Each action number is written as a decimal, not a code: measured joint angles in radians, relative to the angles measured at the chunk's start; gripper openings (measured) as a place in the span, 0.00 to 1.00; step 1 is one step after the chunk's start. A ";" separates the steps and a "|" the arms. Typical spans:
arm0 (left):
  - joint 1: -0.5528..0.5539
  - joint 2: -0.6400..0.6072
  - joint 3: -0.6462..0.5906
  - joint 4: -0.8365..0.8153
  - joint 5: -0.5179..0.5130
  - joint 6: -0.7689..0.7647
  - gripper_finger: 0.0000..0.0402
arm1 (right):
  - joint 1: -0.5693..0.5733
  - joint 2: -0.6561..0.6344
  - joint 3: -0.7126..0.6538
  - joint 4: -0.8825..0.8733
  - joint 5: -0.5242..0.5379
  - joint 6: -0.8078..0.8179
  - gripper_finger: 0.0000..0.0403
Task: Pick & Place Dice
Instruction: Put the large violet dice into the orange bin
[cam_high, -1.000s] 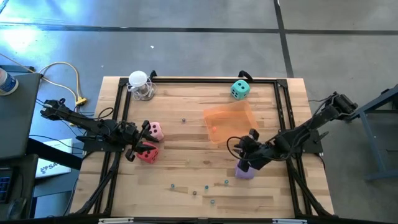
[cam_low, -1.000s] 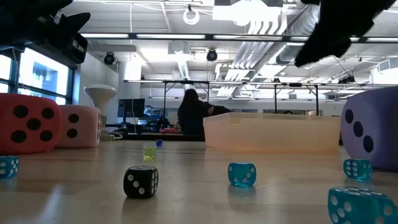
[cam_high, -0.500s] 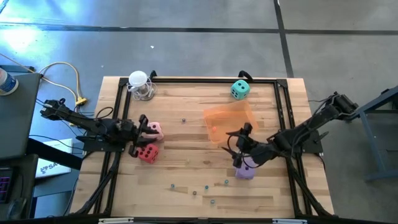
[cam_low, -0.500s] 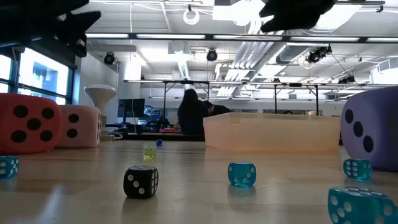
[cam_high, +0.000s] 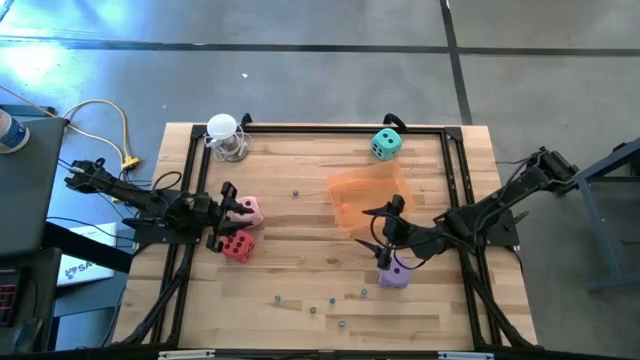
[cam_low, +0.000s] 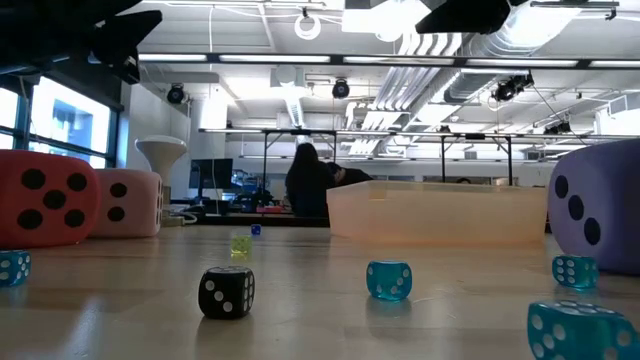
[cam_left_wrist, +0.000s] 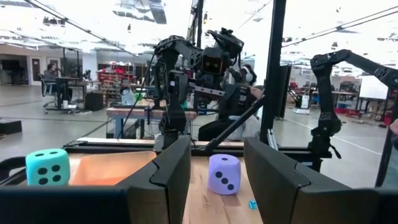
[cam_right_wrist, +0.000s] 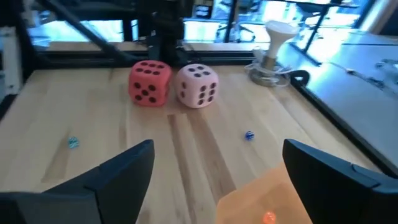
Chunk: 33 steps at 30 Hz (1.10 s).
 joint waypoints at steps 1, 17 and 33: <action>0.000 0.000 0.000 0.000 0.000 0.000 0.36 | -0.005 0.000 0.000 0.000 -0.016 -0.016 0.85; 0.000 0.006 0.000 -0.054 -0.001 0.024 0.36 | -0.076 0.000 0.000 0.086 0.004 -0.055 0.99; -0.003 0.028 0.000 -0.060 0.001 0.020 0.36 | 0.099 -0.011 0.000 0.065 0.131 -0.200 0.98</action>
